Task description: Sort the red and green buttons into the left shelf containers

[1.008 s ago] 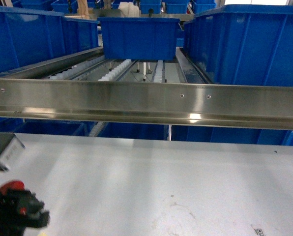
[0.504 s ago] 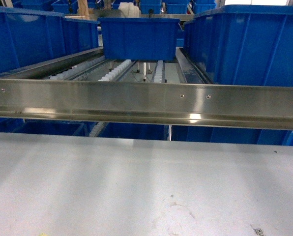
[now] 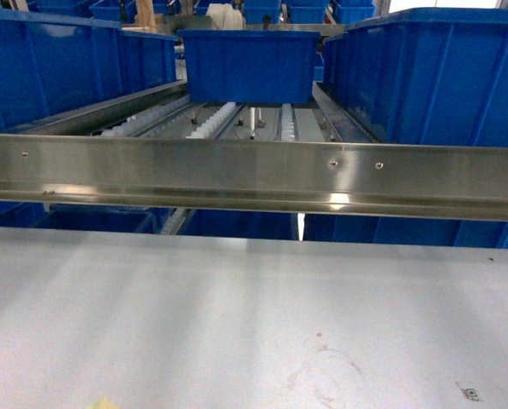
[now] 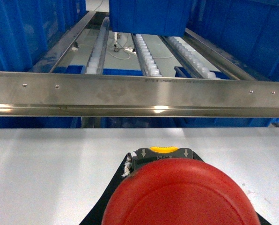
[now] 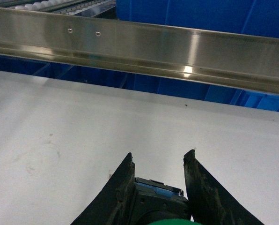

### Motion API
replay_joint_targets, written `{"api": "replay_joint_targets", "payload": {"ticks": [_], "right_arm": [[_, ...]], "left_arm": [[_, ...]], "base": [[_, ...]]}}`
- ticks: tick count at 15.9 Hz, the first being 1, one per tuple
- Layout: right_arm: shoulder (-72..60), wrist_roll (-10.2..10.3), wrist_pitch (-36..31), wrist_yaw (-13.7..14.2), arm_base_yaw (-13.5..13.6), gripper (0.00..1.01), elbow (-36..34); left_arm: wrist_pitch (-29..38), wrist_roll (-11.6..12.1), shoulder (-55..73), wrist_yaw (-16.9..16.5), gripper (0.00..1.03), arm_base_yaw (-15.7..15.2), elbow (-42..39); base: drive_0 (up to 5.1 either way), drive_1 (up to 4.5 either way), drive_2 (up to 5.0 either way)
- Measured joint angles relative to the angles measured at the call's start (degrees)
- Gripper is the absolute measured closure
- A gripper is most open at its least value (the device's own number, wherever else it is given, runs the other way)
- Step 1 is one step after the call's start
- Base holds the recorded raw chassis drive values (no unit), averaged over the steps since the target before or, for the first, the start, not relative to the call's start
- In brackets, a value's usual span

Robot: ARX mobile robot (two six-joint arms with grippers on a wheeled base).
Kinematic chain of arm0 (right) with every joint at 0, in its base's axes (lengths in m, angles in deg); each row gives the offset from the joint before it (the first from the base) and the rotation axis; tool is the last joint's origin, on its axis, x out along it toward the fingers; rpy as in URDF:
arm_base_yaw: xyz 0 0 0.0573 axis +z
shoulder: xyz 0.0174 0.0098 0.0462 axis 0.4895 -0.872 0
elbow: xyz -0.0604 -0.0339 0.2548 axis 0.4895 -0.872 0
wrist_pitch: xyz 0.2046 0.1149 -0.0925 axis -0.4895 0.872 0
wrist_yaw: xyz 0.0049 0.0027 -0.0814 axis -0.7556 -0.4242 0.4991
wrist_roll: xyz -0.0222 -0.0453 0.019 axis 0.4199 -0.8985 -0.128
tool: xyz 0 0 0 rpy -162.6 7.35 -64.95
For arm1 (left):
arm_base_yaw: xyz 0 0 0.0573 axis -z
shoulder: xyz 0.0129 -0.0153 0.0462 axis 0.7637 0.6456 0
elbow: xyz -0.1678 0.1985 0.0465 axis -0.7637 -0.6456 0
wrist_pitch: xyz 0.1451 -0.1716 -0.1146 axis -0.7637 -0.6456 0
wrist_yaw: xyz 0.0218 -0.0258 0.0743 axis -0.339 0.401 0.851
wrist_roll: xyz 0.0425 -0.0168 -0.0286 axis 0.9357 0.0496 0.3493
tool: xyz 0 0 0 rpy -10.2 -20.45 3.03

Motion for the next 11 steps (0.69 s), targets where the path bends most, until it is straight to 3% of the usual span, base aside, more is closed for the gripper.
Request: {"api": "replay_joint_targets", "payload": {"ticks": [11], "right_arm": [[0.0,0.0,0.0,0.0,0.0,0.72,0.0]], "left_arm": [[0.1,0.0,0.0,0.0,0.77,0.0,0.0]], "base": [[-4.8,1.20,3.5]]}}
